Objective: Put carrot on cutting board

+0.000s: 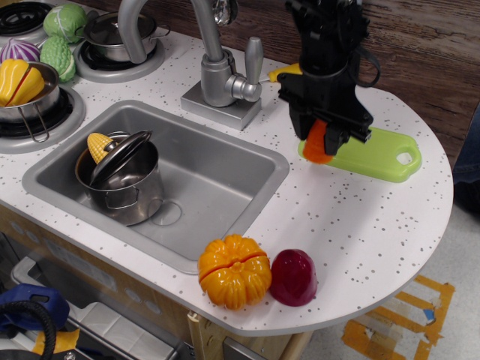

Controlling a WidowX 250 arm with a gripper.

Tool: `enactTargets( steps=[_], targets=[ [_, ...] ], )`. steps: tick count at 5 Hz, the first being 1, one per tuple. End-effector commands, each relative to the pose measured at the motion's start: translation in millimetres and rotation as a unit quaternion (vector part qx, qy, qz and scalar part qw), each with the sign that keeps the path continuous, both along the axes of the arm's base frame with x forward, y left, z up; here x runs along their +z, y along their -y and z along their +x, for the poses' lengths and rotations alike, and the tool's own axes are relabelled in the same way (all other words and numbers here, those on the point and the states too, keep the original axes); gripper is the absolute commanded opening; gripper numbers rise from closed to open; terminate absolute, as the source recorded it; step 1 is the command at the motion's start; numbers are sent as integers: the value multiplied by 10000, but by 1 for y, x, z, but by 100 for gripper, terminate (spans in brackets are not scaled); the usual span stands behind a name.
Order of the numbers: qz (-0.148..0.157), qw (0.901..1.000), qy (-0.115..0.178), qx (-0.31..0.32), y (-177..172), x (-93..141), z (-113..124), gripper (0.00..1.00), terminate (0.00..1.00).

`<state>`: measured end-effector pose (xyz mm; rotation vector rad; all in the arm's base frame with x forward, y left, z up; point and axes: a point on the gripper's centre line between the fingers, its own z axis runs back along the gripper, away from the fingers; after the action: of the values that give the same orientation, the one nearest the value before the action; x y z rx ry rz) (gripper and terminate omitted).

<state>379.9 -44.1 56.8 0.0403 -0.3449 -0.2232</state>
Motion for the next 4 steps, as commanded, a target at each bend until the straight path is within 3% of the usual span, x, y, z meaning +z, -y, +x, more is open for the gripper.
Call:
enactTargets(
  steps=[1, 2, 4],
  targets=[
    [-2, 9981, 564, -230, 11, 21, 33, 100, 0],
    [-103, 9971, 651, -368, 12, 10, 48, 100, 0],
    [-99, 9960, 742, -480, 15, 0, 51, 100, 0]
  ],
)
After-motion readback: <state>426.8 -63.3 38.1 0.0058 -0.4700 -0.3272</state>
